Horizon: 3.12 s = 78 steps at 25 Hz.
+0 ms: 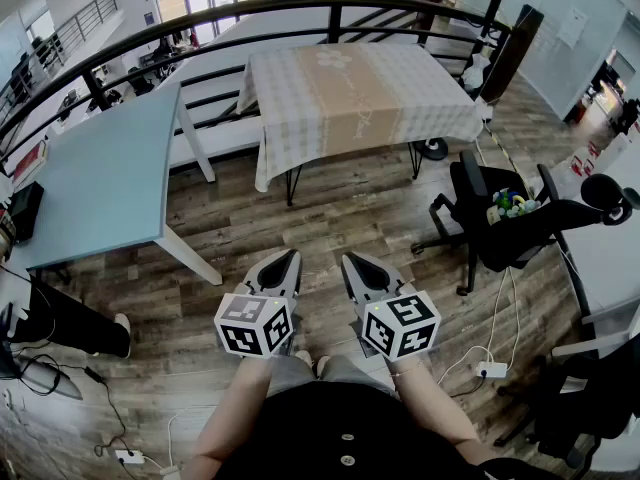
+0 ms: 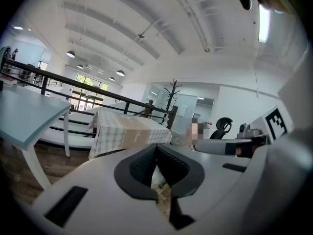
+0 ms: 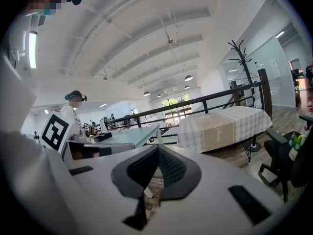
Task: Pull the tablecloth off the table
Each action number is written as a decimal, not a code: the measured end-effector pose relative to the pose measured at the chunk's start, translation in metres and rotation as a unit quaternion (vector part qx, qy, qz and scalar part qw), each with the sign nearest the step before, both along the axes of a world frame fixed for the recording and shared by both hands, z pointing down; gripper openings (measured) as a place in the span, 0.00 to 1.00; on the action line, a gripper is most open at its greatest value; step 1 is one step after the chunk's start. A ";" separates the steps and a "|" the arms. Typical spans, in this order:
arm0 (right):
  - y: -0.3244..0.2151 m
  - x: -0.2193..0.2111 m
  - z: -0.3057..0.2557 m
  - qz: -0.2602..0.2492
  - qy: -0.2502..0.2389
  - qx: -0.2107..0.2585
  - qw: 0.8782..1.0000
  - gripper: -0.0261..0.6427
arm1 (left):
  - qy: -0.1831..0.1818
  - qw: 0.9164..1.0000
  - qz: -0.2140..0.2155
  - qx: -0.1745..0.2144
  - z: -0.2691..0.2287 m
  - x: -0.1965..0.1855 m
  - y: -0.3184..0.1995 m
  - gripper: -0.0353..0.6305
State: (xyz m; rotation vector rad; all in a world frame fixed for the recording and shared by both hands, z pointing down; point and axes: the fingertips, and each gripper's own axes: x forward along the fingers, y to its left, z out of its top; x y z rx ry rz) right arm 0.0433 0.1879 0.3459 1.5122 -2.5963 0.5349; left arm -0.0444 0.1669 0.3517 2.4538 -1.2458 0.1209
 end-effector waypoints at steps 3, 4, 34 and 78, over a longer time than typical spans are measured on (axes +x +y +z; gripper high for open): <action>-0.004 0.003 -0.003 0.001 -0.007 0.003 1.000 0.08 | 0.009 1.000 -0.021 -0.009 0.001 -0.001 -0.002 0.07; -0.003 0.004 -0.002 0.000 -0.010 0.002 1.000 0.08 | 0.011 1.000 -0.024 -0.012 0.002 -0.001 -0.002 0.07; -0.081 0.031 0.028 -0.008 -0.083 -0.018 0.996 0.08 | 0.014 0.999 0.007 -0.031 0.044 0.039 -0.080 0.07; -0.472 -0.006 0.119 -0.008 -0.028 -0.142 0.989 0.08 | -0.012 0.990 -0.004 -0.143 0.133 -0.028 -0.459 0.07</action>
